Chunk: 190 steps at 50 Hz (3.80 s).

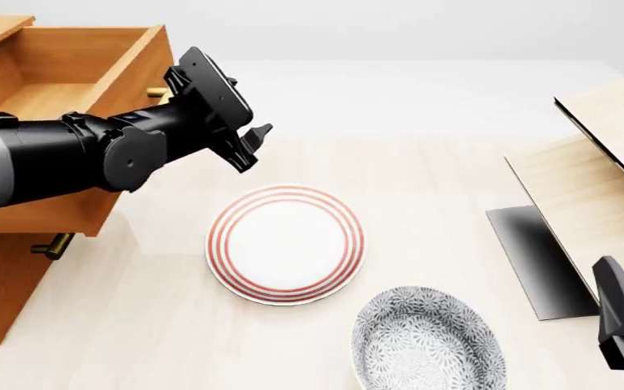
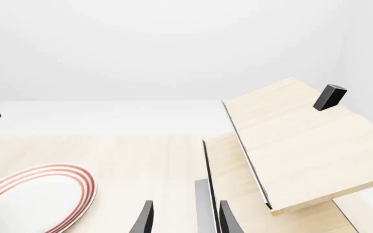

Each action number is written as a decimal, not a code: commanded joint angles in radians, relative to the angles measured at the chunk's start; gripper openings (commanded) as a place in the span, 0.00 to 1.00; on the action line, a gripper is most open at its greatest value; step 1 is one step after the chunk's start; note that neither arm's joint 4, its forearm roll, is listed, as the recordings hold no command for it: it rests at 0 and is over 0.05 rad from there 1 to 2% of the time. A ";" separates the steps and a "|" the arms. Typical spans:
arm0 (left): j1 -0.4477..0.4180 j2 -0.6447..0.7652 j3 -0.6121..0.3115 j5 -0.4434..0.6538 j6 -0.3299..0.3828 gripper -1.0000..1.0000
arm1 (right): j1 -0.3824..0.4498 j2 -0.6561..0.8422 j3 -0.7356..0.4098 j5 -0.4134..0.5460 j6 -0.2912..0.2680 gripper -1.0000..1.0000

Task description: Close the top drawer of the cabinet.

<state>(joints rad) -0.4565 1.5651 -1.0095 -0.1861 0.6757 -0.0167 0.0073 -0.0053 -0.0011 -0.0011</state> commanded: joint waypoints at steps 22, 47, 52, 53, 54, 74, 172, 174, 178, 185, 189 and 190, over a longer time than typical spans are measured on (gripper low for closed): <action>0.100 -0.008 0.039 -0.021 0.018 1.00 | 0.000 0.000 0.000 0.000 0.000 1.00; 0.172 -0.026 0.071 -0.038 0.032 1.00 | 0.000 0.000 0.000 0.000 0.000 1.00; 0.194 -0.035 0.077 -0.038 0.030 1.00 | 0.000 0.000 0.000 0.000 0.000 1.00; 0.197 -0.036 0.077 -0.038 0.031 1.00 | 0.000 0.000 0.000 0.000 0.000 1.00; 0.202 -0.038 0.078 -0.037 0.031 1.00 | 0.000 0.000 0.000 0.000 0.000 1.00; 0.268 -0.074 0.103 -0.035 0.037 1.00 | 0.000 0.000 0.000 0.000 0.000 1.00; 0.555 -0.143 0.182 -0.054 0.091 1.00 | 0.000 0.000 0.000 0.000 0.000 1.00; 0.561 -0.143 0.182 -0.055 0.092 1.00 | 0.000 0.000 0.000 0.000 0.000 1.00; 0.571 -0.152 0.180 -0.047 0.089 1.00 | 0.000 0.000 0.000 0.000 0.000 1.00; 0.585 -0.157 0.181 -0.047 0.089 1.00 | 0.000 0.000 0.000 0.000 0.000 1.00; 0.586 -0.164 0.181 -0.042 0.084 1.00 | 0.000 0.000 0.000 0.000 0.000 1.00; 0.584 -0.164 0.180 -0.041 0.082 1.00 | 0.000 0.000 0.000 0.000 0.000 1.00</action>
<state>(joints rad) 0.0952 1.4083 -0.8403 -0.2320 0.7574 -0.0167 0.0073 -0.0053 -0.0011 -0.0011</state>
